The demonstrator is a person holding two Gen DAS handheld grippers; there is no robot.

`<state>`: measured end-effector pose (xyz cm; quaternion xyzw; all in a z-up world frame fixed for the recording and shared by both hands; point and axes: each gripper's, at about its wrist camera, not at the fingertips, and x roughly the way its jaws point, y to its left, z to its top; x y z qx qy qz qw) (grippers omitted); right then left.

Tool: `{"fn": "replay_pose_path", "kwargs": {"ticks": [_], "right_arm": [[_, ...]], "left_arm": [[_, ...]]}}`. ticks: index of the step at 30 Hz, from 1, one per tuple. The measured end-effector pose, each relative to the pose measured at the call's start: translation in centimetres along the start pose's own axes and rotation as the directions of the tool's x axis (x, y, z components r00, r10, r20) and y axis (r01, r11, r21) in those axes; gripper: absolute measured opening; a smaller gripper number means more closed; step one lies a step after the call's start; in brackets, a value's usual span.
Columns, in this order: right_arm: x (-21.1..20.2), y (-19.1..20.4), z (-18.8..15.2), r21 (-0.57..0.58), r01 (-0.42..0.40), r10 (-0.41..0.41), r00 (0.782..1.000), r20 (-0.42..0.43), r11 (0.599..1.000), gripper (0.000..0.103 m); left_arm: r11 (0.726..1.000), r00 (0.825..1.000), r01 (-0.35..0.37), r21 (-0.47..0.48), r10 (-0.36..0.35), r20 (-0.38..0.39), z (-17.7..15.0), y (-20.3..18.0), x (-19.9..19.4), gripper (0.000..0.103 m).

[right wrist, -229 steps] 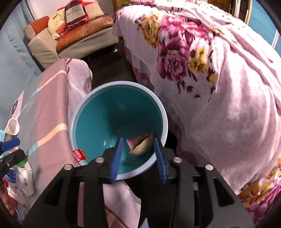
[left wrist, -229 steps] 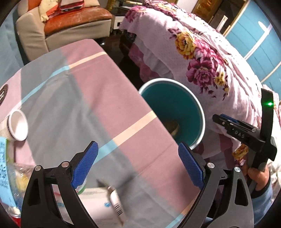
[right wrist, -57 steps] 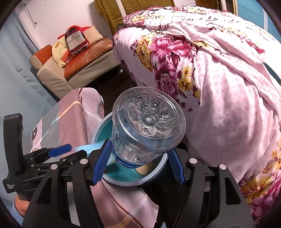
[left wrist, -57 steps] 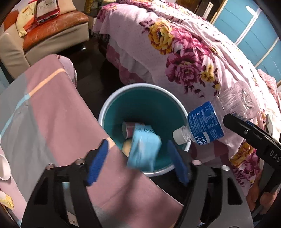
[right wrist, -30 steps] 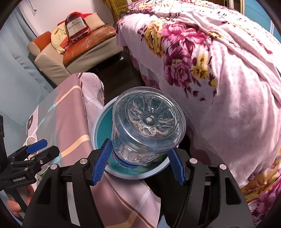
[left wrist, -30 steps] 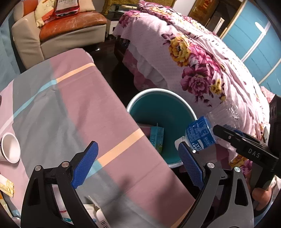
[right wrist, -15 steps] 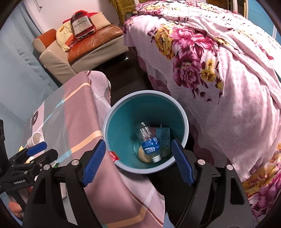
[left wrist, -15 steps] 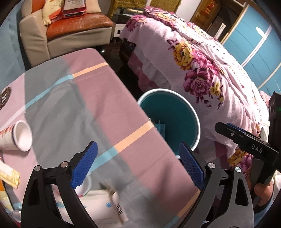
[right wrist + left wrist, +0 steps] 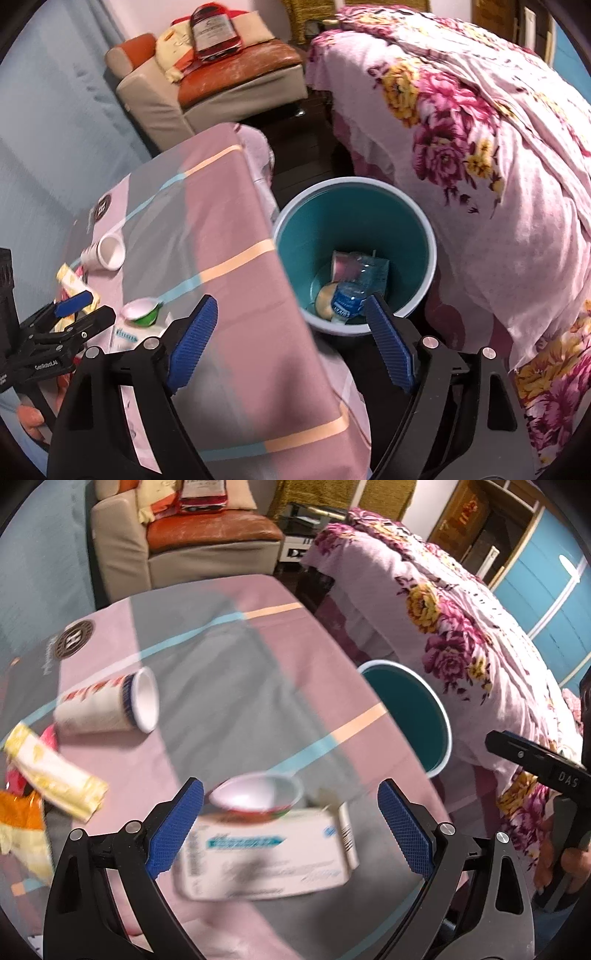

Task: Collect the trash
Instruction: 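Move both tools back to the table toward the medicine box and small cup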

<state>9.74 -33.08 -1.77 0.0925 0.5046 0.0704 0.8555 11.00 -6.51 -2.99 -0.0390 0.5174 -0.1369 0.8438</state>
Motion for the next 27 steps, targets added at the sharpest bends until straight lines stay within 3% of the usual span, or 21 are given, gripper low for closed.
{"fn": "replay_pose_path", "kwargs": {"ticks": [8, 14, 20, 27], "right_arm": [[-0.1, 5.8, -1.6, -0.162, -0.027, 0.017, 0.998, -0.062, 0.986, 0.079], [1.3, 11.3, -3.2, -0.339, -0.086, 0.032, 0.986, -0.161, 0.937, 0.082], [3.9, 16.2, -4.5, -0.504, -0.161, 0.025, 0.964, -0.264, 0.848, 0.082], [7.5, 19.9, -5.6, -0.659, -0.230, -0.035, 0.931, -0.362, 0.716, 0.082]], "left_arm": [[0.999, 1.000, -0.027, -0.026, 0.028, 0.008, -2.6, 3.9, -2.2, 0.095], [0.998, 0.999, -0.050, -0.039, 0.051, 0.011, -4.1, 6.8, -3.2, 0.095], [0.995, 0.997, -0.074, -0.065, 0.075, 0.013, -4.9, 10.1, -3.9, 0.095], [0.991, 0.996, -0.089, -0.100, 0.091, 0.023, -5.0, 13.9, -4.5, 0.095]]}}
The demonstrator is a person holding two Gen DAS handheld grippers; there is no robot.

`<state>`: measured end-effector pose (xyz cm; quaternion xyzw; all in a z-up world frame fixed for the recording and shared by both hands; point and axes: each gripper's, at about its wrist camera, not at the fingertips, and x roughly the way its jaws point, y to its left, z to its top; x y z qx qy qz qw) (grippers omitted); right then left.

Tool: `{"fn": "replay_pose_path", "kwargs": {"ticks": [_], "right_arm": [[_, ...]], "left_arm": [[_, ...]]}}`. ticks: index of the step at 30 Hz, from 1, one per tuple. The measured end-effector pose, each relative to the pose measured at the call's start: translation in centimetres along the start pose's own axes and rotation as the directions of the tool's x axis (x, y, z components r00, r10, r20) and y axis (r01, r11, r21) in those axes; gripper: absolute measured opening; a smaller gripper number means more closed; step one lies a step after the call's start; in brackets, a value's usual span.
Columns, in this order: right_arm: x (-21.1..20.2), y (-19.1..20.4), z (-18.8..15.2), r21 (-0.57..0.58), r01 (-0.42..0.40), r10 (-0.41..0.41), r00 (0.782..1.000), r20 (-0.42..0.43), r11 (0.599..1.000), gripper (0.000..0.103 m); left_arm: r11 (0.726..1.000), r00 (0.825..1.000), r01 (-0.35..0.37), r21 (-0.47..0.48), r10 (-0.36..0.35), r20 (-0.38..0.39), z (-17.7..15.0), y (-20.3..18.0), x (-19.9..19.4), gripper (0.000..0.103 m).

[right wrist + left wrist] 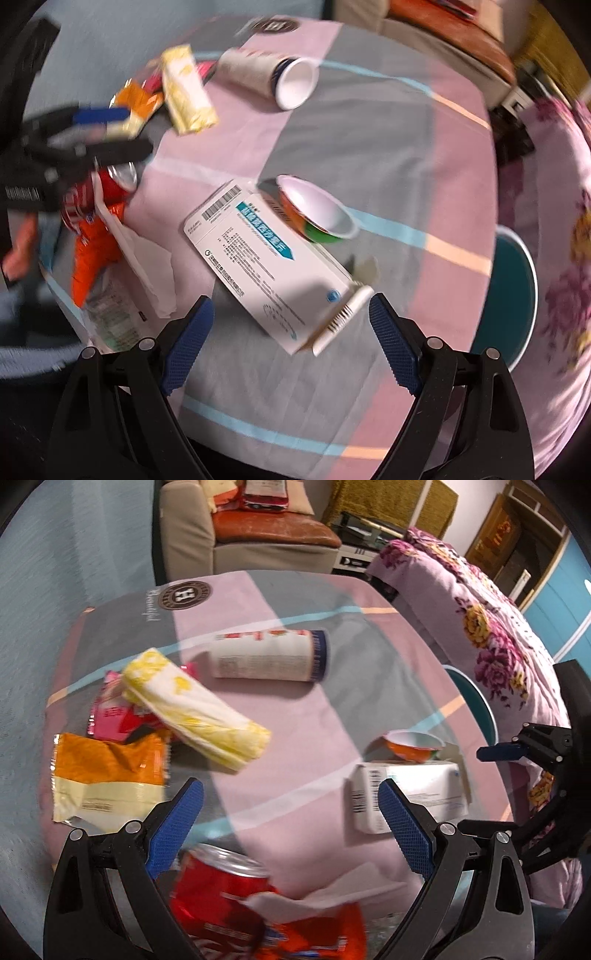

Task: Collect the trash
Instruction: 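Move both tools back to the table toward the medicine box and small cup, then grasp the white medicine box with right tool while left tool grasps the small white cup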

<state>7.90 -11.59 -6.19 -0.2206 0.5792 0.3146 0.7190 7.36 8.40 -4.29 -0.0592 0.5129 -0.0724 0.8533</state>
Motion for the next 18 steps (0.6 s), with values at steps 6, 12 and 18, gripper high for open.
{"fn": "replay_pose_path", "kwargs": {"ticks": [6, 12, 18], "right_arm": [[2.8, 1.0, 1.9, -0.109, -0.026, 0.017, 0.996, -0.088, 0.994, 0.082], [4.9, 1.7, 3.1, -0.170, -0.043, 0.019, 0.990, -0.141, 0.984, 0.082], [5.6, 1.8, 3.5, -0.169, -0.053, 0.030, 0.990, -0.137, 0.984, 0.082]], "left_arm": [[0.999, 1.000, 0.007, -0.044, -0.008, -0.010, 0.4, 2.5, 0.8, 0.095], [0.998, 0.999, 0.021, -0.066, -0.023, -0.034, 0.2, 3.4, 1.9, 0.095], [0.997, 0.998, 0.029, -0.074, -0.032, -0.045, 0.1, 3.4, 2.5, 0.095]]}}
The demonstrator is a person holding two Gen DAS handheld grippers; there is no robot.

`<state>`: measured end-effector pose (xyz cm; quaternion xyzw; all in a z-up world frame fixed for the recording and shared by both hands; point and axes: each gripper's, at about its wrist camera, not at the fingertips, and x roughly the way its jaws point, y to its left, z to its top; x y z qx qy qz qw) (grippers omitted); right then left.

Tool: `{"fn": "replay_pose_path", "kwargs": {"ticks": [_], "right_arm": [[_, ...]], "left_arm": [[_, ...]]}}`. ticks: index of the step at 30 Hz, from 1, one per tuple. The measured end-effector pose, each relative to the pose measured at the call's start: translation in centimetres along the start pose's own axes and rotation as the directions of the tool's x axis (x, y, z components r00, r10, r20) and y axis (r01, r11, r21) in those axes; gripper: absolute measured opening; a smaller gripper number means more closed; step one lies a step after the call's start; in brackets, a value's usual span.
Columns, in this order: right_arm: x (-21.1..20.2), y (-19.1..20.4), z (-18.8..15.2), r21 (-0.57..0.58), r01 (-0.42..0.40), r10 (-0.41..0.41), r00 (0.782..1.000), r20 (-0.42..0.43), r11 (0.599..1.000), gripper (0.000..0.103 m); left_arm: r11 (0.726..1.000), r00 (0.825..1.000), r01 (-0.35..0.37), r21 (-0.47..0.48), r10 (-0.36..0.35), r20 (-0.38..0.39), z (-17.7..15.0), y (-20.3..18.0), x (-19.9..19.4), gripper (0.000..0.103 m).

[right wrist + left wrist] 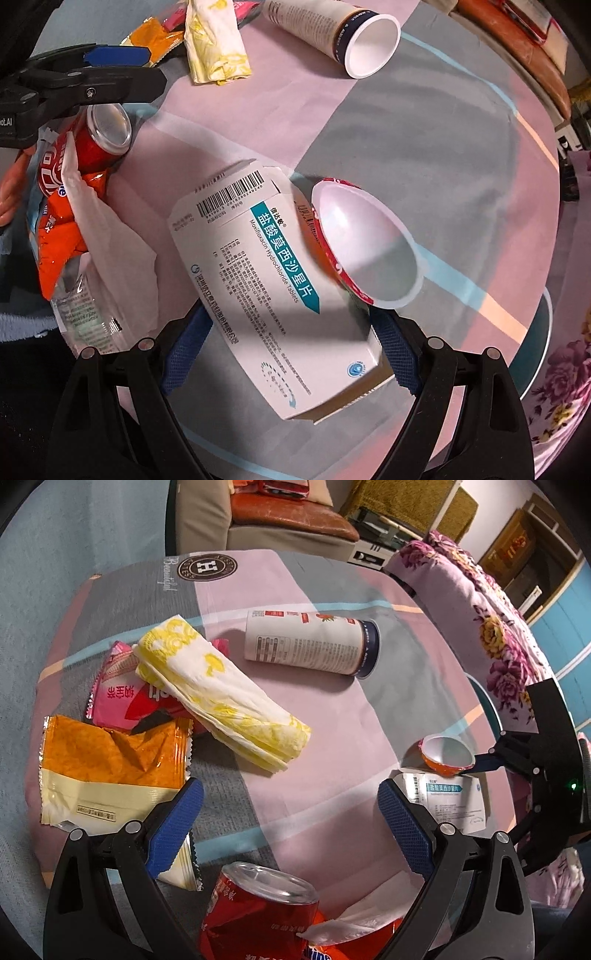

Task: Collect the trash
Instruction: 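Grasp the white medicine box with right tool while left tool grasps the small white cup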

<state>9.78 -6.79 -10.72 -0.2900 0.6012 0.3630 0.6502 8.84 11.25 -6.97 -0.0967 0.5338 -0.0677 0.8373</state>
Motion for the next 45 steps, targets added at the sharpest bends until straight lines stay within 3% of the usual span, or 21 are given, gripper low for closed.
{"fn": "replay_pose_path", "kwargs": {"ticks": [5, 14, 21, 24, 30, 34, 38, 40, 41, 45], "right_arm": [[-0.3, 0.8, -1.4, 0.000, -0.005, 0.005, 0.999, 0.040, 1.000, 0.067], [-4.4, -0.4, -5.1, 0.171, -0.123, 0.100, 0.985, 0.139, 0.978, 0.064], [-8.4, -4.8, -7.8, 0.311, -0.066, -0.006, 0.974, 0.226, 0.948, 0.064], [-8.6, -6.8, -7.6, 0.382, -0.059, -0.037, 0.971, 0.238, 0.922, 0.065], [-8.2, -9.8, -10.1, 0.489, -0.082, -0.060, 0.962, 0.268, 0.869, 0.065], [-7.4, -11.3, -10.9, 0.532, -0.082, -0.073, 0.962, 0.264, 0.842, 0.065], [-7.0, -12.7, -11.7, 0.564, -0.096, -0.073, 0.960, 0.270, 0.820, 0.065], [-6.8, -13.2, -12.1, 0.578, -0.101, -0.075, 0.959, 0.273, 0.810, 0.065], [-6.7, -13.5, -12.4, 0.584, -0.109, -0.072, 0.958, 0.278, 0.804, 0.065], [-6.6, -14.0, -12.9, 0.598, -0.117, -0.080, 0.953, 0.293, 0.793, 0.065]], "left_arm": [[1.000, 1.000, 0.002, -0.002, -0.002, 0.002, -0.1, -0.2, -0.1, 0.095], [0.999, 1.000, 0.001, 0.034, -0.001, 0.005, -0.4, -1.8, -0.5, 0.095], [0.988, 1.000, 0.026, 0.151, -0.024, -0.014, -0.2, -6.6, 0.1, 0.095], [0.968, 0.999, 0.030, 0.250, -0.020, -0.043, -0.3, -9.7, 1.2, 0.095], [0.895, 0.993, 0.052, 0.442, 0.002, -0.120, 0.3, -14.6, 4.3, 0.095], [0.867, 0.990, 0.061, 0.494, 0.011, -0.141, 0.9, -16.4, 5.8, 0.095], [0.860, 0.986, 0.073, 0.505, 0.014, -0.166, 1.4, -17.1, 7.4, 0.095], [0.861, 0.984, 0.083, 0.501, 0.009, -0.178, 1.7, -17.2, 8.0, 0.085], [0.862, 0.982, 0.094, 0.497, 0.003, -0.190, 1.7, -17.2, 8.2, 0.069], [0.876, 0.985, 0.089, 0.474, -0.006, -0.173, 1.8, -17.3, 8.0, 0.066]]}}
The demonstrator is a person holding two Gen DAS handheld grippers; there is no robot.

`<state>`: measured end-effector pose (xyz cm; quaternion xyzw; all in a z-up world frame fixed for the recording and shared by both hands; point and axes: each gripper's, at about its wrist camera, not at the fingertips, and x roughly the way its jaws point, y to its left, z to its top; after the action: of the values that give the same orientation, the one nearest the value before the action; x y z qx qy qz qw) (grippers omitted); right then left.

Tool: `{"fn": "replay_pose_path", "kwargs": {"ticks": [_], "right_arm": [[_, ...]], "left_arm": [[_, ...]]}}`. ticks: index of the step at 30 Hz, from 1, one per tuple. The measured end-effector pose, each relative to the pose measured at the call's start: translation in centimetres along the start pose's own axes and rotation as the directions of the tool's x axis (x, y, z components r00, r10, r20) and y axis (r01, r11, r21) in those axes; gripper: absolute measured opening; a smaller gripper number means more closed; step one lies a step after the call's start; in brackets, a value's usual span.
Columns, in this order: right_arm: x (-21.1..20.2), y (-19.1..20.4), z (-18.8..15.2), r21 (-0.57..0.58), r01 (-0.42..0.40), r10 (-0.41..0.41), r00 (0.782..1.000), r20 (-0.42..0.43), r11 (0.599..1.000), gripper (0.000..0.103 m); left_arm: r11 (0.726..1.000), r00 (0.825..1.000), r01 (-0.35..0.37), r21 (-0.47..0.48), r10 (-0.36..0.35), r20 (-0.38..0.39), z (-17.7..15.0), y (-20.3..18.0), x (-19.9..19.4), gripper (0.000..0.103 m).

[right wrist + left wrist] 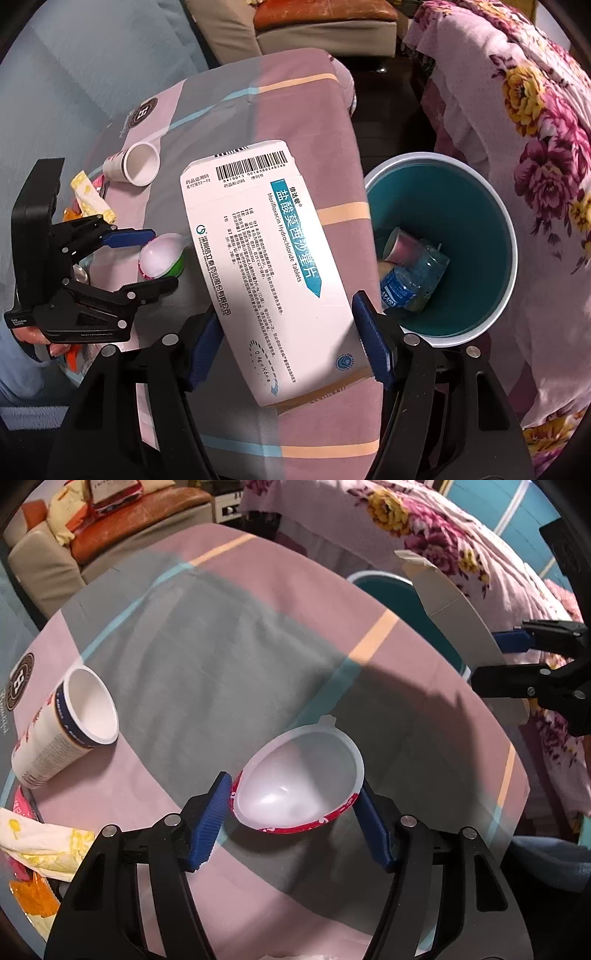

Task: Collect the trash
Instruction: 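Grasp the white medicine box with right tool while left tool grasps the small white cup, then carry the medicine box and small cup toward the teal bin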

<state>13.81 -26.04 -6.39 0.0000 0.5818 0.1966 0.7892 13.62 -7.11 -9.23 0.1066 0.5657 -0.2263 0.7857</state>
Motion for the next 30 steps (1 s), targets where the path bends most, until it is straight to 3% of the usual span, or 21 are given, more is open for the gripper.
{"fn": "replay_pose_path", "kwargs": {"ticks": [14, 30], "right_arm": [[-2.8, -2.5, -0.6, 0.098, -0.033, 0.021, 0.992, 0.126, 0.995, 0.065], [-7.5, -11.7, -2.7, 0.274, 0.010, -0.081, 0.965, 0.249, 0.962, 0.065]], "left_arm": [[0.994, 0.996, -0.026, -0.105, 0.035, 0.087, 1.7, -2.2, -3.0, 0.066], [0.999, 0.993, 0.003, -0.040, 0.002, 0.115, 8.3, -9.3, -2.2, 0.066]]}}
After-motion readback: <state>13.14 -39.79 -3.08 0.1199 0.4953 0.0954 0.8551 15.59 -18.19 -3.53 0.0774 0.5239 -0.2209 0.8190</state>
